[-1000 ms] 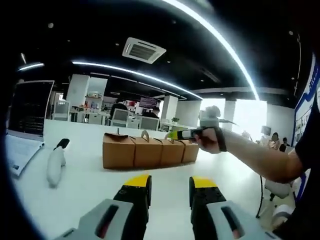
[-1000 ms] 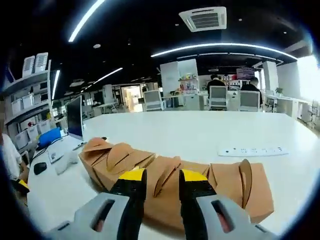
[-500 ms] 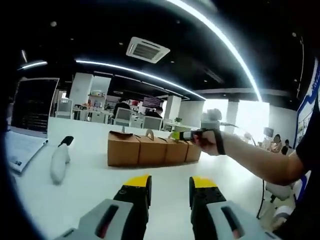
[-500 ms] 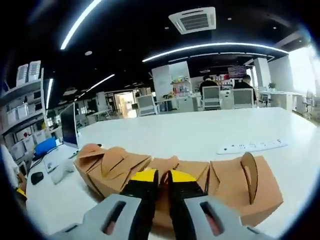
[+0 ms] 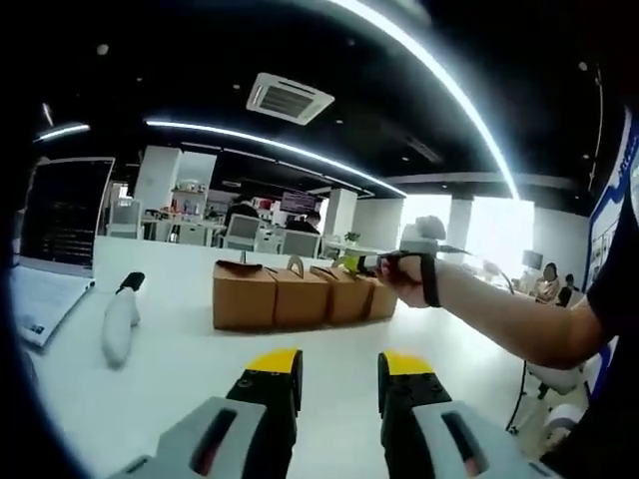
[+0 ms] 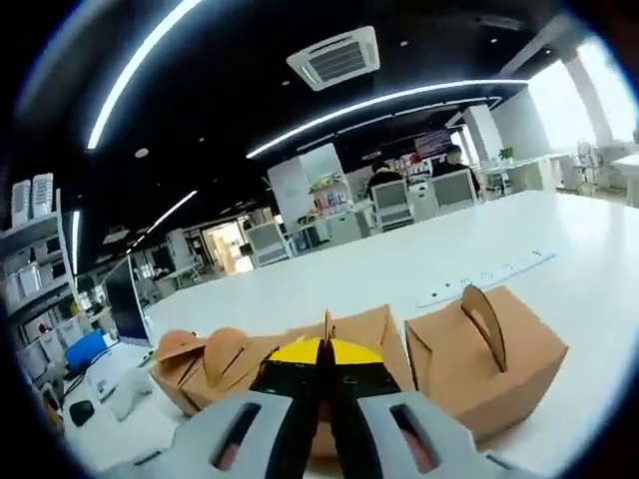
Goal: Pick up one paper box from the group, open the paper box, and remove the item inside
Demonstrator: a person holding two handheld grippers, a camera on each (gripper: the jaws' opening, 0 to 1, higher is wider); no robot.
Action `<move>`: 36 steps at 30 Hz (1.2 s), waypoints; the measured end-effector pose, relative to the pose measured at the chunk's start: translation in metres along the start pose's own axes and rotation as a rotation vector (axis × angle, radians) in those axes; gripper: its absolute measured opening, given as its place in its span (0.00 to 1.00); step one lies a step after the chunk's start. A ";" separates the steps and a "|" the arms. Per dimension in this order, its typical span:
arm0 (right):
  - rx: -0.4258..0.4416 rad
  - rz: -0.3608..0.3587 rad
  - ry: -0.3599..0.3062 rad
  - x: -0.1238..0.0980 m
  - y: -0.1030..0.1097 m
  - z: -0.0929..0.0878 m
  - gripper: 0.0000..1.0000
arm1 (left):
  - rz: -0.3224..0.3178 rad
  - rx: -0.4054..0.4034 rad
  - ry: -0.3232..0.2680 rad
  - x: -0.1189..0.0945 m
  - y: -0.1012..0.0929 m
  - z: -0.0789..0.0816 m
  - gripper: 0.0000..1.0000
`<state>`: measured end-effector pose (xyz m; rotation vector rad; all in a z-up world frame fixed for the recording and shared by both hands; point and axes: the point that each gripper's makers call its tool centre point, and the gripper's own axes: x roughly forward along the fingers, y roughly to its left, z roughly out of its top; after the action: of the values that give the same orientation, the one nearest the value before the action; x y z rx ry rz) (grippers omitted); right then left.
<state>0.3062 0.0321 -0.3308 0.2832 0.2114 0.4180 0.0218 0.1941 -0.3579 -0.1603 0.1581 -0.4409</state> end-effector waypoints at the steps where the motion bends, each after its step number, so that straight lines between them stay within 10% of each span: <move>1: 0.009 -0.009 -0.012 -0.001 0.000 0.002 0.03 | -0.001 0.003 -0.001 -0.001 0.000 0.001 0.32; 22: 0.065 0.087 -0.156 -0.058 0.029 0.053 0.03 | -0.018 0.041 -0.015 0.012 -0.008 0.018 0.32; 36: 0.029 0.155 -0.151 -0.109 0.028 0.051 0.03 | -0.029 0.042 0.005 0.017 -0.013 0.009 0.32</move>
<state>0.2112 -0.0010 -0.2588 0.3590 0.0476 0.5444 0.0336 0.1762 -0.3491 -0.1207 0.1515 -0.4728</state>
